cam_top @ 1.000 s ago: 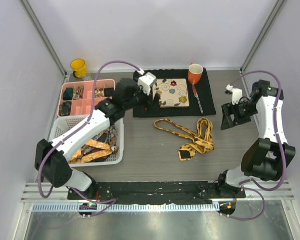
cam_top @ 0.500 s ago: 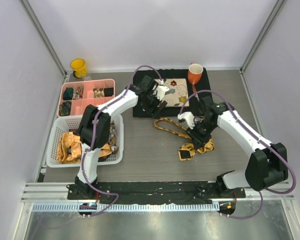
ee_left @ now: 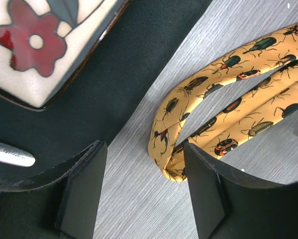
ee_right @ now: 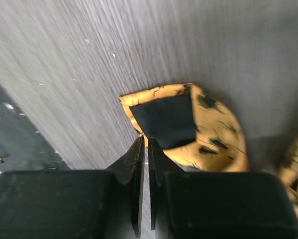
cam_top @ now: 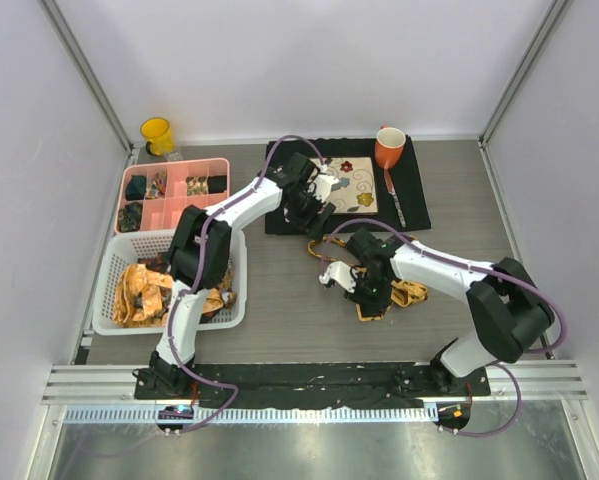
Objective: Roll the ties
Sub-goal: Flatten out the tie at the center of the board.
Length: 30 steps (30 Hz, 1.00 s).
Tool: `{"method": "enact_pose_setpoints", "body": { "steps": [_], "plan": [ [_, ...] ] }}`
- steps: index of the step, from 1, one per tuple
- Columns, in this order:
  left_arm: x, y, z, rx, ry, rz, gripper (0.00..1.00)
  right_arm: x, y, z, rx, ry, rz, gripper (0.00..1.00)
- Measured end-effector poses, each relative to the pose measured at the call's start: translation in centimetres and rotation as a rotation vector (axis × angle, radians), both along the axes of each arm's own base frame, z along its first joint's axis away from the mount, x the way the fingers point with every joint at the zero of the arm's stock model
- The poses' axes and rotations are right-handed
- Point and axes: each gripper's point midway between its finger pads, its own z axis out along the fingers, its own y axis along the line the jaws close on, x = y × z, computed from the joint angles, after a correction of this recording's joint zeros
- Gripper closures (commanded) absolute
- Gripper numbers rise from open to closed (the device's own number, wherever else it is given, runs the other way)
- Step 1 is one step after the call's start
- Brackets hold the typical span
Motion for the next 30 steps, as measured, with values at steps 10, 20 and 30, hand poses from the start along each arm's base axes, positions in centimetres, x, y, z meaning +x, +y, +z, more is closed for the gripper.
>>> {"method": "enact_pose_setpoints", "body": {
  "steps": [10, 20, 30],
  "plan": [
    [-0.8, -0.2, -1.7, 0.014, 0.033, -0.029, 0.75, -0.5, -2.6, -2.3, -0.123, -0.025, 0.056, 0.96],
    [-2.7, 4.8, -2.7, 0.110, 0.006, -0.082, 1.00, -1.3, -11.1, -1.9, -0.271, -0.016, -0.029, 0.99],
    [-4.3, 12.0, 1.2, 0.209, -0.205, -0.128, 1.00, -2.7, -21.7, 0.3, -0.350, 0.009, -0.191, 0.99]
  ]
}}
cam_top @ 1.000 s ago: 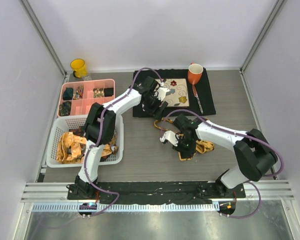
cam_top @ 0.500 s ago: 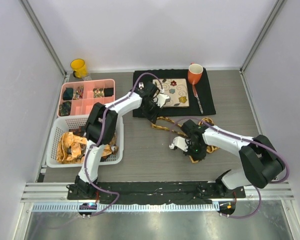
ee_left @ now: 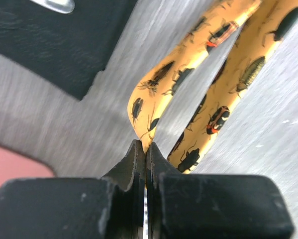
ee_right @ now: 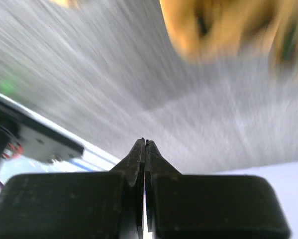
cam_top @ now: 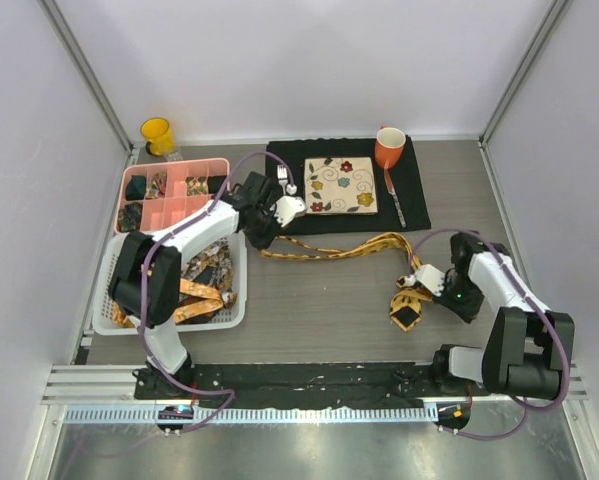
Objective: Roll the ties
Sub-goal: Flatten out the tie at the center of the board.
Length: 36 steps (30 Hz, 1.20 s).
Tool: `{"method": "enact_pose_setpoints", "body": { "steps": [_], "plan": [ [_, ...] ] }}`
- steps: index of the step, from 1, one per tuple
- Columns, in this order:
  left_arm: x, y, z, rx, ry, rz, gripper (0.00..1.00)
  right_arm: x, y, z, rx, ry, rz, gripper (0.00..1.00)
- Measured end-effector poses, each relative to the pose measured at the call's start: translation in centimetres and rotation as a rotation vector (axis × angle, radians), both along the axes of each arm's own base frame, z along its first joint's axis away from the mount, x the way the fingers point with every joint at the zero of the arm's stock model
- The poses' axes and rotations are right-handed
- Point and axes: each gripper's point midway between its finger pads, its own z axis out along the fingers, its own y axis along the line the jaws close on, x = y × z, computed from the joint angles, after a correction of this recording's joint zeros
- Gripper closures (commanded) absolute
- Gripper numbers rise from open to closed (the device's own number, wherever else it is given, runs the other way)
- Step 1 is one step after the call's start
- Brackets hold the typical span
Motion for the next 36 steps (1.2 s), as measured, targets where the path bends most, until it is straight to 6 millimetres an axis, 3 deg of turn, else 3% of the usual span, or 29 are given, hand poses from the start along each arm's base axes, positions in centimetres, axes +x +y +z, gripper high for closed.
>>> {"method": "enact_pose_setpoints", "body": {
  "steps": [3, 6, 11, 14, 17, 21, 26, 30, 36],
  "plan": [
    [0.3, 0.9, 0.2, 0.019, -0.038, -0.010, 1.00, -0.9, -2.3, 0.2, -0.016, 0.035, -0.042, 0.97],
    [0.5, 1.8, -0.1, 0.040, -0.047, -0.003, 1.00, -0.6, -2.1, 1.2, 0.063, 0.089, -0.087, 0.92],
    [1.0, 2.3, -0.1, 0.057, -0.060, 0.028, 1.00, 4.8, 1.4, 5.3, 0.260, -0.063, -0.138, 0.91],
    [1.4, 2.3, 0.0, 0.055, -0.058, 0.055, 1.00, 5.3, 5.5, 6.1, 0.334, -0.096, -0.105, 0.91],
    [1.9, 2.2, 0.0, 0.045, -0.053, 0.083, 1.00, 4.0, 9.3, 5.2, 0.379, -0.066, -0.063, 0.92],
    [2.3, 2.1, 0.2, 0.031, -0.050, 0.115, 1.00, 2.2, 11.3, 2.6, 0.366, -0.015, -0.077, 0.95],
    [2.2, 2.0, 0.2, 0.021, -0.040, 0.136, 1.00, 1.6, 11.9, -0.5, 0.313, -0.030, -0.083, 0.97],
    [2.2, 2.1, 0.0, 0.018, -0.028, 0.156, 1.00, 1.2, 11.1, -2.7, 0.254, -0.037, -0.100, 0.99],
    [2.4, 2.6, -0.1, 0.018, -0.018, 0.174, 1.00, 1.7, 9.9, -2.8, 0.185, -0.068, -0.100, 0.99]
  ]
}}
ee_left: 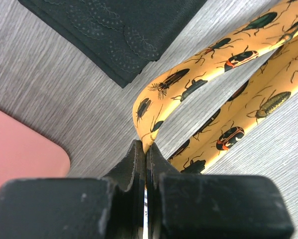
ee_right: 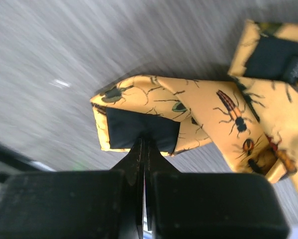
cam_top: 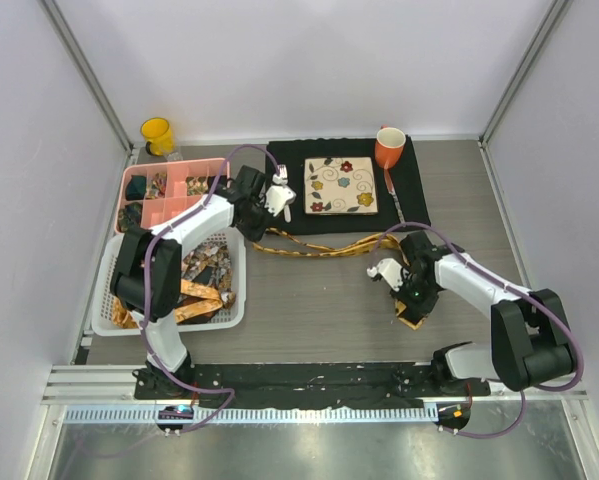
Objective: Roll the ties
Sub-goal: Flatten out the tie at the center of the board.
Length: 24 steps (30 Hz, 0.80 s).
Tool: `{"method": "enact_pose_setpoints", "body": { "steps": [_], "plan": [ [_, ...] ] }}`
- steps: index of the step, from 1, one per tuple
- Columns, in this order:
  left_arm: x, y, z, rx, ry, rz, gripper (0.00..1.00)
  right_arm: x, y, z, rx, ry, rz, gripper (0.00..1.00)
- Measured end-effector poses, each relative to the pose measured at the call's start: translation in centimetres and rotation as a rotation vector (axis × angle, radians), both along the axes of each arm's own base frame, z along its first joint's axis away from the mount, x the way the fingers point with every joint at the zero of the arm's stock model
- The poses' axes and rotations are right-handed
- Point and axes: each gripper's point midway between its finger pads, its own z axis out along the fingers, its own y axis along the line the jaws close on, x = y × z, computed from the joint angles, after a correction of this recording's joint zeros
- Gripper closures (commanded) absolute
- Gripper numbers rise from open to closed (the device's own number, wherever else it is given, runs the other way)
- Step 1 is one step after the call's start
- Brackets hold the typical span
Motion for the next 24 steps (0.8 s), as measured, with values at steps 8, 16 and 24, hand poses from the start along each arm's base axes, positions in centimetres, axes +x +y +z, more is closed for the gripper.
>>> {"method": "enact_pose_setpoints", "body": {
  "steps": [8, 16, 24],
  "plan": [
    [0.3, 0.0, 0.2, 0.000, -0.010, -0.007, 1.00, 0.3, -10.3, 0.2, -0.207, -0.053, -0.091, 0.99],
    [0.0, 0.3, -0.2, 0.011, -0.028, -0.047, 1.00, -2.0, -19.0, 0.2, -0.272, 0.073, -0.173, 0.99],
    [-3.1, 0.9, 0.4, -0.009, -0.105, -0.207, 1.00, 2.3, -23.3, 0.3, -0.276, 0.088, -0.212, 0.99]
  ]
}}
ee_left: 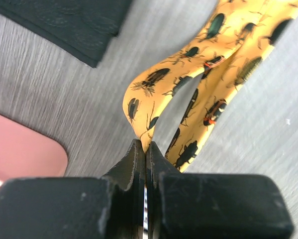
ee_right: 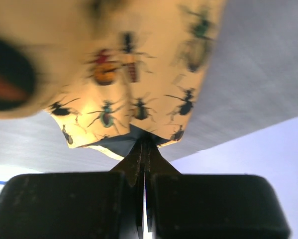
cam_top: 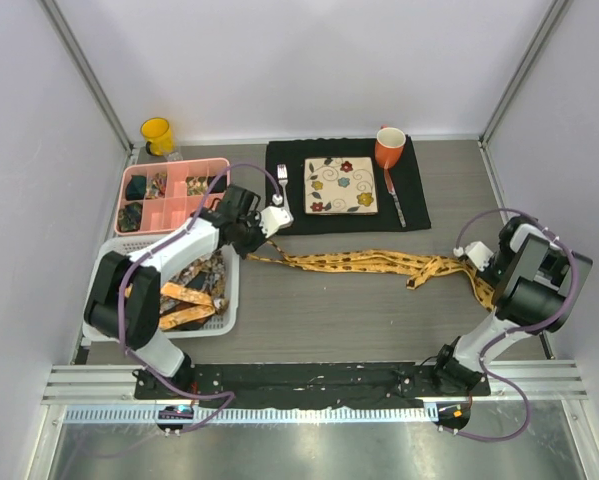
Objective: Roll the ties
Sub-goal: Flatten out the tie at the center of the board.
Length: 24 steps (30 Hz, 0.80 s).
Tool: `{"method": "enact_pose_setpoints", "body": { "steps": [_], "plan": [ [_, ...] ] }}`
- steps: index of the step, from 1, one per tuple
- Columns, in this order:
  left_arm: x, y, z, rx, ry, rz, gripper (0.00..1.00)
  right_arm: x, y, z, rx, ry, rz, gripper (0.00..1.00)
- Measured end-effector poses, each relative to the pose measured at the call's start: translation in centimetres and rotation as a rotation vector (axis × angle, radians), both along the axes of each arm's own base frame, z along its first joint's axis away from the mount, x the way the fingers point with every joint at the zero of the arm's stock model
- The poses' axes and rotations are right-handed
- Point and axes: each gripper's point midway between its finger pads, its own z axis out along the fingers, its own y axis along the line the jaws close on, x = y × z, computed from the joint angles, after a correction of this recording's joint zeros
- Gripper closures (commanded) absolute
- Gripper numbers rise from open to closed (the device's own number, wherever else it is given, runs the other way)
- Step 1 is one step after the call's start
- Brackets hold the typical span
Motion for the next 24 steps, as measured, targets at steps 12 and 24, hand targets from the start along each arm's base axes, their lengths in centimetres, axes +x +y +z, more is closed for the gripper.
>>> {"method": "enact_pose_setpoints", "body": {
  "steps": [12, 24],
  "plan": [
    [-2.2, 0.2, -0.2, 0.033, -0.122, -0.230, 0.86, 5.6, -4.2, 0.7, -0.050, -0.096, -0.005, 0.98],
    [-4.6, -3.5, 2.8, -0.020, -0.211, -0.386, 0.35, 10.9, -6.9, 6.6, -0.048, -0.254, -0.085, 0.83]
  ]
}}
